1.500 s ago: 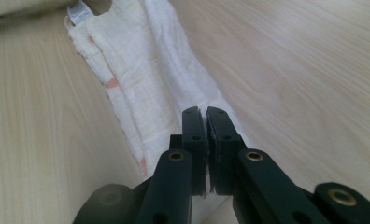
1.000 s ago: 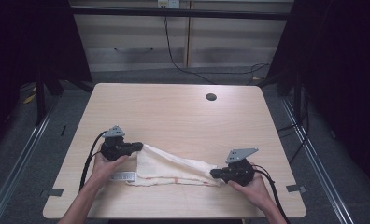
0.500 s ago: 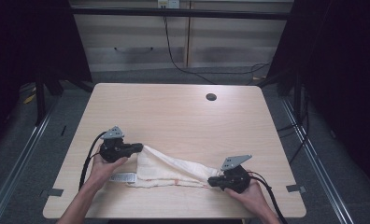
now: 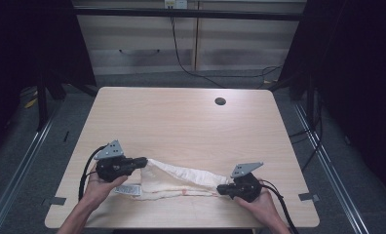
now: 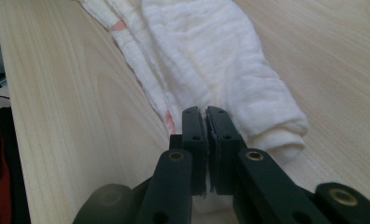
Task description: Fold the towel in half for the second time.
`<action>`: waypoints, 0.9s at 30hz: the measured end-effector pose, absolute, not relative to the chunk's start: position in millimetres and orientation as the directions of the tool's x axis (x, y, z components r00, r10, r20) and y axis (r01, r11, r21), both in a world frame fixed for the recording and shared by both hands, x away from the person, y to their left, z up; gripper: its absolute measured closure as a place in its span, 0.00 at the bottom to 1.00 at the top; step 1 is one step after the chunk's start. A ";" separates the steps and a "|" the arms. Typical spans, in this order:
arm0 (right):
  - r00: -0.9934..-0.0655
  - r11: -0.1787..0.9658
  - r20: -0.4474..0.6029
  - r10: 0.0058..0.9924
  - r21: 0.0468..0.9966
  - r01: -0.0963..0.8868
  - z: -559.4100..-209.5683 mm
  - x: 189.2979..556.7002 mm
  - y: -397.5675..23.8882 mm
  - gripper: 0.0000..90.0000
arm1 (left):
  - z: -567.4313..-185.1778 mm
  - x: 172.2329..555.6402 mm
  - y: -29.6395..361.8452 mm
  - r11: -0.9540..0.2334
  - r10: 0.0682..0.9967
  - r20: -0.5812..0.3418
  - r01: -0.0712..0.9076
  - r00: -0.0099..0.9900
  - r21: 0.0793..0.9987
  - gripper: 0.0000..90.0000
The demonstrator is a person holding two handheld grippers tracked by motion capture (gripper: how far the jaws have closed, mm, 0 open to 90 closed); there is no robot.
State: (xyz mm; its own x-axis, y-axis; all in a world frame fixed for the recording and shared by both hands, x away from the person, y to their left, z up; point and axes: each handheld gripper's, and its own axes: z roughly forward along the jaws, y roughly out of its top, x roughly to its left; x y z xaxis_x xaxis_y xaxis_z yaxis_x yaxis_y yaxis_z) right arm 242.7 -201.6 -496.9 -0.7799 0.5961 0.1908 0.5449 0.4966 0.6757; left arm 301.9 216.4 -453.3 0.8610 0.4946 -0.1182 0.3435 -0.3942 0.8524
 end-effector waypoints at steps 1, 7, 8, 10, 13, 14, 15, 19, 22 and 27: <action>-0.779 0.494 0.195 0.596 0.676 0.547 -497.0 242.8 -201.9 0.97 | -454.5 299.8 218.2 -0.396 0.486 -0.122 0.342 0.866 0.852 0.95; -0.769 0.481 0.215 0.602 0.671 0.564 -497.4 243.8 -203.3 0.97 | -460.5 281.5 226.1 -0.424 0.468 -0.124 0.346 0.875 0.837 0.95; -0.768 0.479 0.219 0.602 0.671 0.566 -497.5 243.8 -203.1 0.97 | -461.9 277.8 226.5 -0.430 0.463 -0.123 0.344 0.878 0.835 0.95; -0.765 0.478 0.216 0.607 0.670 0.568 -497.3 243.2 -202.6 0.97 | -465.0 270.0 225.4 -0.434 0.450 -0.133 0.347 0.883 0.831 0.95; -0.759 0.475 0.218 0.613 0.666 0.575 -496.9 242.4 -202.3 0.97 | -468.4 259.7 222.8 -0.455 0.422 -0.140 0.343 0.896 0.821 0.95; -0.761 0.474 0.218 0.610 0.669 0.572 -497.2 242.7 -202.1 0.97 | -470.0 256.8 221.9 -0.469 0.418 -0.131 0.337 0.899 0.816 0.95; -0.762 0.475 0.219 0.610 0.669 0.572 -497.1 242.9 -202.1 0.97 | -471.7 254.8 221.6 -0.474 0.410 -0.138 0.339 0.902 0.813 0.95; -0.762 0.475 0.217 0.610 0.670 0.571 -497.2 243.0 -202.0 0.97 | -478.8 251.6 223.4 -0.488 0.409 -0.158 0.361 0.899 0.795 0.95; -0.760 0.474 0.213 0.614 0.670 0.571 -497.1 242.2 -201.7 0.97 | -485.0 247.7 223.9 -0.510 0.403 -0.167 0.372 0.900 0.775 0.94; -0.756 0.474 0.215 0.618 0.666 0.577 -496.7 242.4 -201.6 0.97 | -492.1 241.2 216.1 -0.549 0.368 -0.172 0.363 0.914 0.753 0.94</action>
State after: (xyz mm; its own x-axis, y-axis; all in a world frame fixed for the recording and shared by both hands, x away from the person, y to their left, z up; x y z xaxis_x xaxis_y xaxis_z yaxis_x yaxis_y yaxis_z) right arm 242.4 -201.6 -496.7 -0.7563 0.6178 0.2152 0.5765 0.4740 0.6655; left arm 241.2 216.1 -492.1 0.9135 0.3685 -0.1722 0.3634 -0.5491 0.7526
